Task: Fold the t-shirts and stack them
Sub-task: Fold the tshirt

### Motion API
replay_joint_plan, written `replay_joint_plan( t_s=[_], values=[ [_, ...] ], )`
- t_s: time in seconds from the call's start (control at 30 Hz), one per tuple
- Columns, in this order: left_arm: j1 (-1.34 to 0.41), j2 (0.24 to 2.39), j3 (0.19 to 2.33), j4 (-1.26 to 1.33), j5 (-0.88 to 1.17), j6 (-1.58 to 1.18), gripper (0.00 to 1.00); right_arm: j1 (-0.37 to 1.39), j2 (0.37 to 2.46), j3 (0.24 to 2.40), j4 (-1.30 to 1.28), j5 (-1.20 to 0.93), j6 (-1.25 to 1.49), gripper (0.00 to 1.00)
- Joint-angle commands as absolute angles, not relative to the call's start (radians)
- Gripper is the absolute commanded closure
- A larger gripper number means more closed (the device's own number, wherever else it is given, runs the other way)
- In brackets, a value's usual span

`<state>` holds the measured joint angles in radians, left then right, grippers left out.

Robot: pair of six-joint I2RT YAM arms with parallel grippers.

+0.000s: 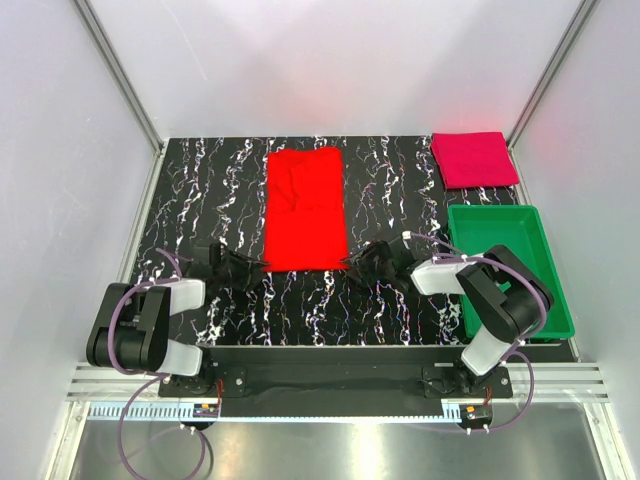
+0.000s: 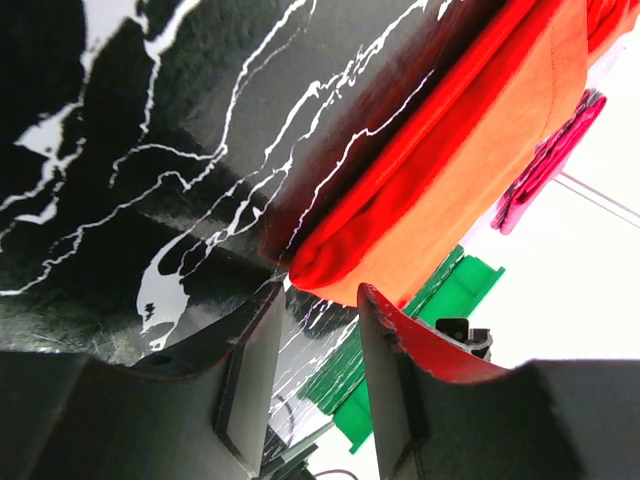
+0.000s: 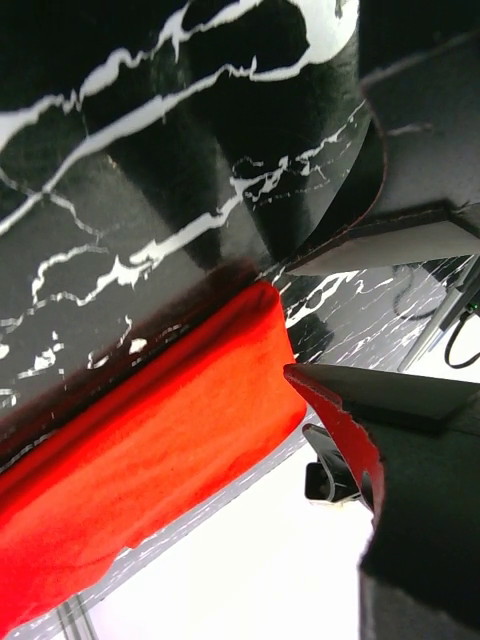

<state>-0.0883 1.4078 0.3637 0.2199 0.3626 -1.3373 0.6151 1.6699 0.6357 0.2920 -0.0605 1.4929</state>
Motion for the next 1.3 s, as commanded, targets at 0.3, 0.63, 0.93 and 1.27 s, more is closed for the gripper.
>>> replay_joint_plan(
  t_s=[0.3,0.63,0.93,1.27],
  values=[
    [-0.086,1.519,0.328,0.242,0.222,-1.325,0.71,0.626,1.717,0.600,0.370,-0.011,1.569,0.51],
    [-0.086,1.514,0.339,0.236,0.244,-1.289,0.96,0.624,1.732,0.600,0.339,0.024,1.604,0.57],
    [-0.089,1.491,0.350,0.213,0.281,-1.272,1.00,0.623,1.733,0.586,0.318,0.040,1.560,1.00],
    [-0.101,1.168,0.288,0.003,0.334,-1.223,1.00,0.647,1.519,0.591,0.097,-0.052,1.434,1.00]
  ],
)
